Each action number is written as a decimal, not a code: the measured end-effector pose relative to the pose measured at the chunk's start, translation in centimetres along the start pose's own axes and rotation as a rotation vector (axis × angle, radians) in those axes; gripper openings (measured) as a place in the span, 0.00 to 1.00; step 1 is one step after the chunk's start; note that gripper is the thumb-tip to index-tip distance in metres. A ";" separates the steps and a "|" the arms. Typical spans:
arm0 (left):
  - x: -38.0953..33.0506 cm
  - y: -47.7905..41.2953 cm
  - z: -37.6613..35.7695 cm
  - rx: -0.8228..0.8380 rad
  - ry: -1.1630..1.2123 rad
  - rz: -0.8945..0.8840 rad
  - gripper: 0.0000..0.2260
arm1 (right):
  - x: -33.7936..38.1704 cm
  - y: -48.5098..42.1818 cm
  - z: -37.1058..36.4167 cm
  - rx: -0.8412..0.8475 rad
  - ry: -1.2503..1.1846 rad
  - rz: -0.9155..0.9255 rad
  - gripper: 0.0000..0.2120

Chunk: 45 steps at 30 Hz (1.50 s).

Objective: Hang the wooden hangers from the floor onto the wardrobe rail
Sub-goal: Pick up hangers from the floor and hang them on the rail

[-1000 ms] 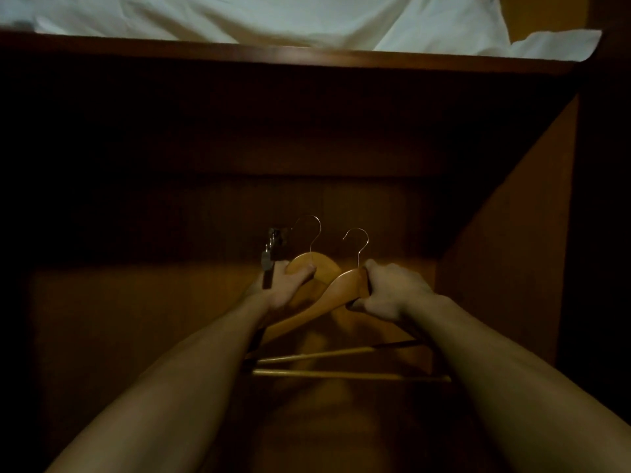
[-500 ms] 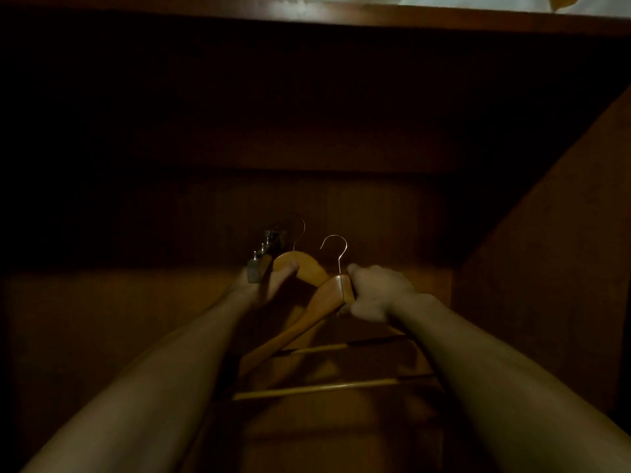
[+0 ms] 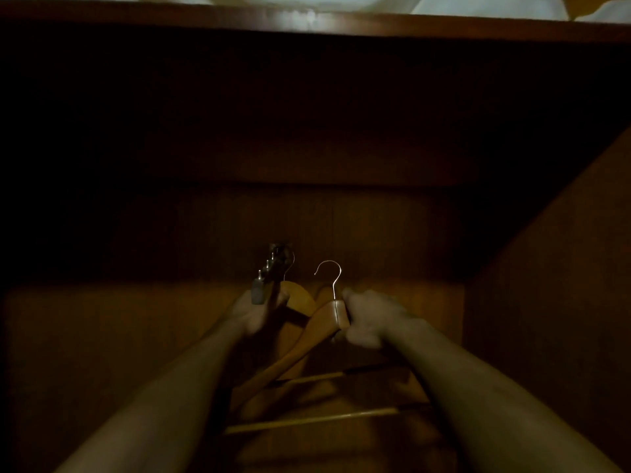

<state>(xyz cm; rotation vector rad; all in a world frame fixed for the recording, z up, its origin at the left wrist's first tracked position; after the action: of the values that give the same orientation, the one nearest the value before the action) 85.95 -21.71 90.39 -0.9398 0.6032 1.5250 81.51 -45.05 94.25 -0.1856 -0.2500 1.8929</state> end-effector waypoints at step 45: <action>1.0 2.2 4.1 -0.267 -0.642 -0.501 0.19 | 7.3 -6.0 0.4 -0.065 -0.142 -0.008 0.28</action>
<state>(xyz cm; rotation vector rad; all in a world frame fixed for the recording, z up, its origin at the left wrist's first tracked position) 82.88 -18.24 91.45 -0.6673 -0.2863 1.3519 84.49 -36.26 96.17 -0.0942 -0.4084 1.8931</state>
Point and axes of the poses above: each hand's wrist, its own y-axis away from the middle knuckle, its own z-axis out of the back of the hand, x = y × z, the point moved 6 cm from there along -y, towards the middle knuckle, and after that the axes turned 3 degrees about x, right-handed, at the moved point
